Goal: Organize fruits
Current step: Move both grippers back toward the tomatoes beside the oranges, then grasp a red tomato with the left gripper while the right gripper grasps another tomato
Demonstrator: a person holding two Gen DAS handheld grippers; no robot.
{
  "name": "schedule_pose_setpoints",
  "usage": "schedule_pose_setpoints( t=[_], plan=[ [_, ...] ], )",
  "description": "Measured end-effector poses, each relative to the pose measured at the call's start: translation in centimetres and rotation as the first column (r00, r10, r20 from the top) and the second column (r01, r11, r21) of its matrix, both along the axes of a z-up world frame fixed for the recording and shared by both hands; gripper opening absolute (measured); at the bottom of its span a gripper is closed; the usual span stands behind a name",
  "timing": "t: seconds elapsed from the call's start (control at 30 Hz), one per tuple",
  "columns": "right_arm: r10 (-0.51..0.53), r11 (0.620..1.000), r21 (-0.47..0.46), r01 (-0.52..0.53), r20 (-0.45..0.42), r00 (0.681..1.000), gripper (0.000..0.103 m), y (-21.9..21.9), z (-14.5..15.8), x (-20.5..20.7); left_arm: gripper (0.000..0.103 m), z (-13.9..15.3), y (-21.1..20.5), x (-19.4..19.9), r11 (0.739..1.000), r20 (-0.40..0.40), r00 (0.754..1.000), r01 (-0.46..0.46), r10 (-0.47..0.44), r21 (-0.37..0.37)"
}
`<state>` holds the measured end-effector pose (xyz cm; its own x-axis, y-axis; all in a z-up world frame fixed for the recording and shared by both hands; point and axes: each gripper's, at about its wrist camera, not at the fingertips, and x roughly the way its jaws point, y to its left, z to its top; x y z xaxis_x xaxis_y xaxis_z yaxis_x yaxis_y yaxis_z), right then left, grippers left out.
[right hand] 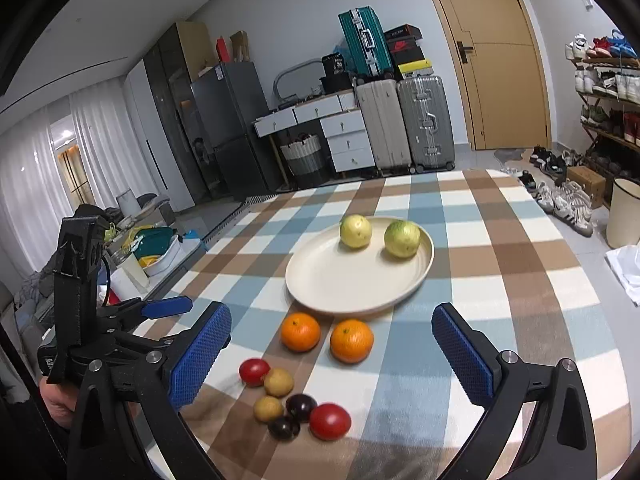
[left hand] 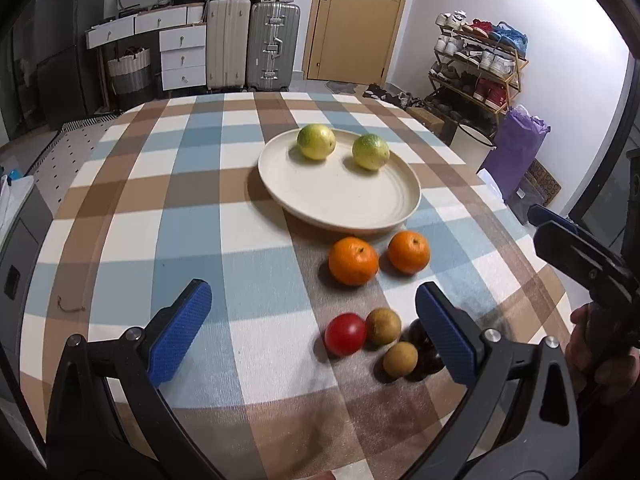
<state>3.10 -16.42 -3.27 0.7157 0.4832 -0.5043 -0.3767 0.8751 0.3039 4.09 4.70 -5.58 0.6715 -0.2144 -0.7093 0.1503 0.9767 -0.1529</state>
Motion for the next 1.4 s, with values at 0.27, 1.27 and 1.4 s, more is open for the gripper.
schedule_pose_setpoints(
  t=[0.27,1.27,1.4],
  plan=[
    [0.004,0.999,-0.037,-0.005,-0.02,1.0,0.102,0.3,-0.8,-1.0,0.101,-2.5,0.1,0.2,0.999,-0.058,0.998,-0.006,0.004,-0.033],
    [-0.012,1.0,-0.028,0.009,-0.085,0.996,0.102,-0.1,-2.6,-0.5,0.037,-5.9,0.0,0.9,0.982,-0.153,0.983,0.078,-0.105,-0.171],
    [-0.005,0.999,-0.032,0.002,-0.089,0.996,0.102,0.0,-2.7,-0.6,0.025,-5.9,-0.4,0.8,0.976,-0.152,0.979,0.11,-0.139,-0.188]
  ],
)
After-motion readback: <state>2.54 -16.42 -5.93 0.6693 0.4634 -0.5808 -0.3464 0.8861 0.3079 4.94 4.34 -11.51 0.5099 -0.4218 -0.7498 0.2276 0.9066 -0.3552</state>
